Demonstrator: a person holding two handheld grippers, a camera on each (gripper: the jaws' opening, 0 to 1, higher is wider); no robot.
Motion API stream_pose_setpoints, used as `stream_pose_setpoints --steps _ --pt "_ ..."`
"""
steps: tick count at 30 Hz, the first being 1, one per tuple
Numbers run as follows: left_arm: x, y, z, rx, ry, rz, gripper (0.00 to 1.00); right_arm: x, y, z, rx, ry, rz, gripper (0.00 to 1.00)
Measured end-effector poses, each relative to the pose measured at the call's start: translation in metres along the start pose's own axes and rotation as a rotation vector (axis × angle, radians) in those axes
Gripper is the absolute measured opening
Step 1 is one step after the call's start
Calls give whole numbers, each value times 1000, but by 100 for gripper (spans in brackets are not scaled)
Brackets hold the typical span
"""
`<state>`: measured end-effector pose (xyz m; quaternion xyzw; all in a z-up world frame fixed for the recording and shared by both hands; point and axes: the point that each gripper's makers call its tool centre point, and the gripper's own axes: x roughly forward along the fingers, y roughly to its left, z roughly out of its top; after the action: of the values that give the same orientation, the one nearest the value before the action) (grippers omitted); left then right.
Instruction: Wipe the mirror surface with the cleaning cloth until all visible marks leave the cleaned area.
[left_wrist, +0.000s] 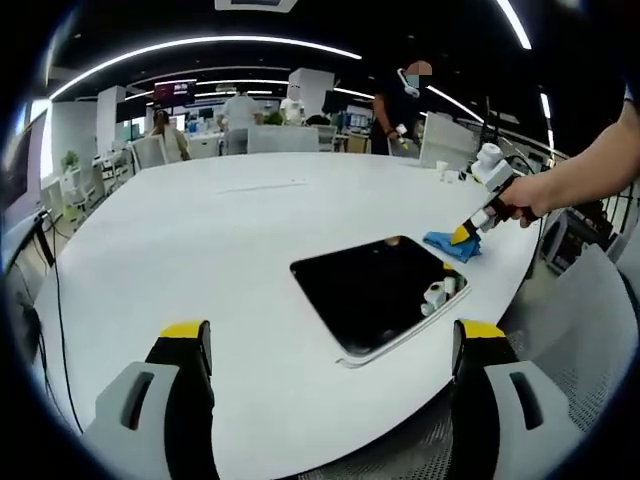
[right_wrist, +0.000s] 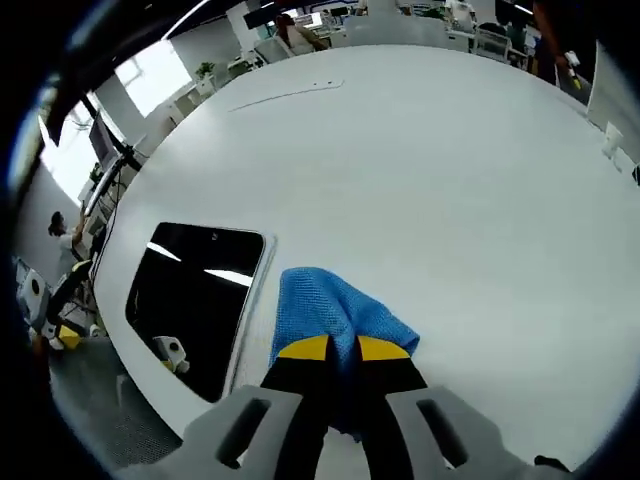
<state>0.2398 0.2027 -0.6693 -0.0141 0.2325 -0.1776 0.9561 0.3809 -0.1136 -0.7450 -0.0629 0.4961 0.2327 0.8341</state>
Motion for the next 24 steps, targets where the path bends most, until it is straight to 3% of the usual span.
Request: stream_pose_setpoints --steps 3,6,9,10,12,13,15,16,18,21,23,24 --pt "-2 2 2 -6 -16 8 99 -3 4 -1 -15 -1 17 7" --pt "-2 2 2 -37 -5 12 99 -8 5 2 -17 -20 35 17" --pt "-2 -4 1 -47 5 -2 99 -21 9 9 -22 -75 80 22" --pt "-3 -2 -2 -67 29 11 99 -26 16 16 -51 -134 120 27" --pt "-11 1 7 -64 7 19 99 -38 14 9 -48 -134 101 40" --pt "-17 12 14 -25 -18 44 99 -44 22 15 -78 -193 141 46" --pt "-24 23 22 -48 -68 32 99 -53 14 13 -167 -236 93 57" --pt "-26 28 21 -39 -61 26 99 -55 17 13 -179 -270 116 60" --pt "-28 41 19 -23 -47 37 99 -61 15 0 -179 -269 121 65" --pt "-29 46 22 -14 -48 28 99 -75 9 -14 -158 -310 124 63" --pt "-29 44 24 -5 -45 25 99 -79 4 -25 -154 -301 112 73" --pt "-28 42 25 0 -38 28 99 -81 0 -35 -143 -297 115 84"
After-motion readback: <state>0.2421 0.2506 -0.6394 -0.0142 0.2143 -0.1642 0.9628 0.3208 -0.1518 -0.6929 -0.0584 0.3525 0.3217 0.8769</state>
